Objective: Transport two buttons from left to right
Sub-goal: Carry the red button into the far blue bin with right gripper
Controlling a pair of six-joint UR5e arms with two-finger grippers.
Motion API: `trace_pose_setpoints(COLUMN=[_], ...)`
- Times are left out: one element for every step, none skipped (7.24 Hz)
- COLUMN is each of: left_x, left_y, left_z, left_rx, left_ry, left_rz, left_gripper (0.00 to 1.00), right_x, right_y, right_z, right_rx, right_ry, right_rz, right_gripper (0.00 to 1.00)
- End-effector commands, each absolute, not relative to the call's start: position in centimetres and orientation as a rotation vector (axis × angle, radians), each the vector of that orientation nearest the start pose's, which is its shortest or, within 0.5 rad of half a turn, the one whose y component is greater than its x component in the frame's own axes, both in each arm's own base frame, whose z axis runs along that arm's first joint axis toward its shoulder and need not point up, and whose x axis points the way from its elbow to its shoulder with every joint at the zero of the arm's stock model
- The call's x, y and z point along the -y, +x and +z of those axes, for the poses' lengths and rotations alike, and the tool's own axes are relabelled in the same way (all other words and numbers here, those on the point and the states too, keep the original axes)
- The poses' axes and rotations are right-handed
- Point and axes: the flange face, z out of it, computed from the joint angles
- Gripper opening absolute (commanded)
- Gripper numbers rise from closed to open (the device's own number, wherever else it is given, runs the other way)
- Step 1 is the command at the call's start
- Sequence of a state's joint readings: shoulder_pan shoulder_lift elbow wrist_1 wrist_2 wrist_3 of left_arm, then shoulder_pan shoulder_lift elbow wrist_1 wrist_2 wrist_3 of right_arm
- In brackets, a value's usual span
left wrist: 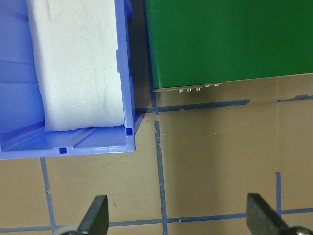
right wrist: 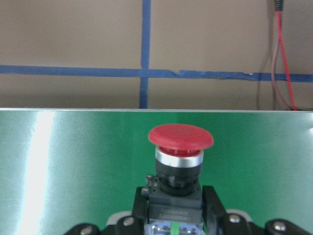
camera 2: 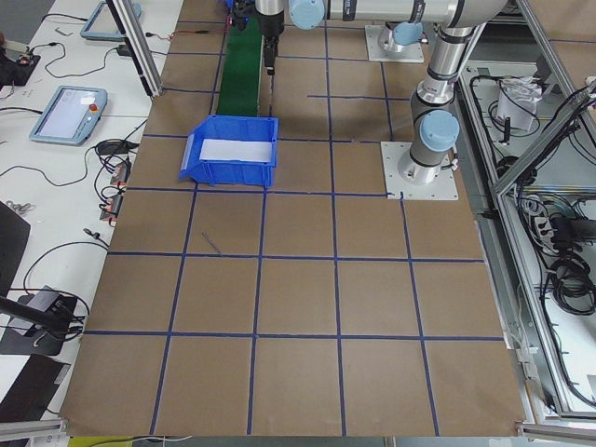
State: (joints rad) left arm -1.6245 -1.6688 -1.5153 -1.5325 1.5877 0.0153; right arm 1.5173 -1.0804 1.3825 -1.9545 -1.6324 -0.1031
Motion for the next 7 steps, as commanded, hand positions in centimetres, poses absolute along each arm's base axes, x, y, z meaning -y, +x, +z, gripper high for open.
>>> trace_pose_setpoints(left_x=[52.5, 52.4, 52.4, 52.2, 52.2, 52.1, 52.1], left_y=[-16.0, -16.0, -16.0, -16.0, -16.0, -16.0, -16.0], left_z=[46.9, 46.9, 47.0, 47.2, 47.2, 47.2, 47.2], left_rx=[-3.123, -3.123, -3.123, -3.123, -3.123, -3.123, -3.123], left_ry=[0.108, 0.108, 0.108, 0.110, 0.113, 0.113, 0.113], left_rz=[0.004, 0.004, 0.004, 0.000, 0.000, 0.002, 0.002], left_gripper=[1.00, 1.00, 1.00, 1.00, 1.00, 1.00, 1.00], right_x=[70.3, 70.2, 69.3, 68.3, 67.4, 65.8, 65.6], right_y=[-0.9, -6.5, -13.4, -18.0, -22.1, -27.0, -29.5], right_z=[38.2, 39.2, 39.4, 39.6, 39.2, 38.2, 36.5], right_rx=[-3.271, -3.281, -3.279, -3.286, -3.287, -3.281, -3.231], right_ry=[-0.113, -0.143, -0.113, -0.123, -0.173, -0.190, -0.227], right_rz=[-0.172, -0.163, -0.136, -0.126, -0.105, -0.070, -0.074], right_gripper=[0.19, 0.18, 0.18, 0.18, 0.17, 0.17, 0.17])
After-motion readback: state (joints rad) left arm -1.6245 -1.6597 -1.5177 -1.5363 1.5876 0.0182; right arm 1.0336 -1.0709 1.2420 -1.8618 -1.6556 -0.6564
